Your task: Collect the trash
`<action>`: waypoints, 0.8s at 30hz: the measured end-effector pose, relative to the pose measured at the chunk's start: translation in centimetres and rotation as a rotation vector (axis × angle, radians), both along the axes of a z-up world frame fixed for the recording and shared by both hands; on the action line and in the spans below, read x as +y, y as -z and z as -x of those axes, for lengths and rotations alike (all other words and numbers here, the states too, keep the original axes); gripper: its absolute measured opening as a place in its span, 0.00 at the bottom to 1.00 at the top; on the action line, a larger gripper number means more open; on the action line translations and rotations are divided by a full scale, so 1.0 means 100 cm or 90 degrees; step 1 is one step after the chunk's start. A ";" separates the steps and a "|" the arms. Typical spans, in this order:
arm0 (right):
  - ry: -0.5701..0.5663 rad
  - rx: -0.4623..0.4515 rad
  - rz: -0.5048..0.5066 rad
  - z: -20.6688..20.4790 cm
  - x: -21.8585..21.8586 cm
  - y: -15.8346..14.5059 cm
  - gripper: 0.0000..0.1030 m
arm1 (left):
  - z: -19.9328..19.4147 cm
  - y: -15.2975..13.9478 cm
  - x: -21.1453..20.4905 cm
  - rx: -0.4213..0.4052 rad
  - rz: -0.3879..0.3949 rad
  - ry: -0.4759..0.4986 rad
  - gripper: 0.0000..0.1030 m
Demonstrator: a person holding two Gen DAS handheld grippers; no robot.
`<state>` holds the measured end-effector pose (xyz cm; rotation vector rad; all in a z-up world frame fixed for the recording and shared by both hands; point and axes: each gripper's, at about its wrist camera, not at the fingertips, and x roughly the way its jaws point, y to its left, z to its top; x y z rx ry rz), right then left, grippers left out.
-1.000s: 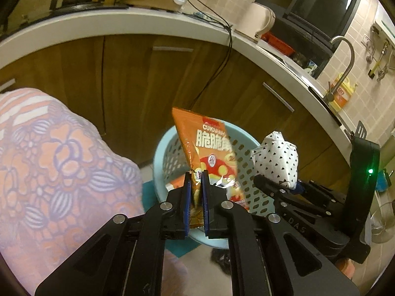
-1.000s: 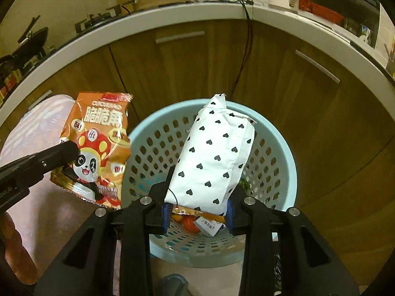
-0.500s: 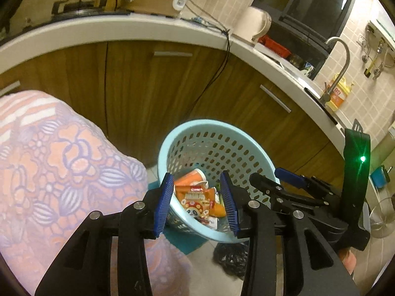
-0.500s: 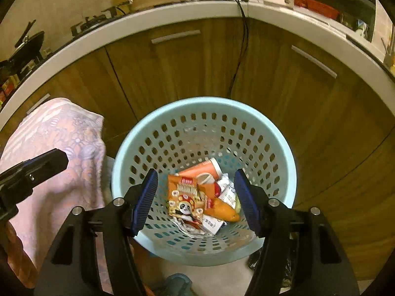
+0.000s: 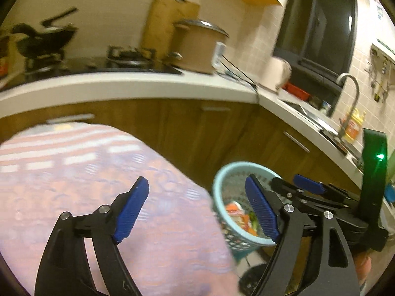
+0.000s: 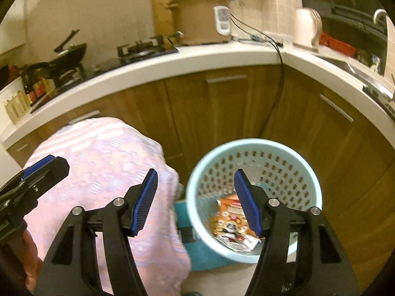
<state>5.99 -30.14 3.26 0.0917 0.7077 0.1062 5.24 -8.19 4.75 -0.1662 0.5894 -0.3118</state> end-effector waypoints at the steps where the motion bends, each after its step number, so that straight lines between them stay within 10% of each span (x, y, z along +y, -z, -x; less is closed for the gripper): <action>1: -0.001 -0.010 0.000 0.003 0.006 -0.004 0.59 | 0.004 -0.003 0.008 -0.009 -0.005 -0.015 0.77; 24: 0.109 -0.098 0.073 0.042 0.040 0.002 0.65 | 0.030 0.025 0.019 -0.095 -0.107 -0.079 0.85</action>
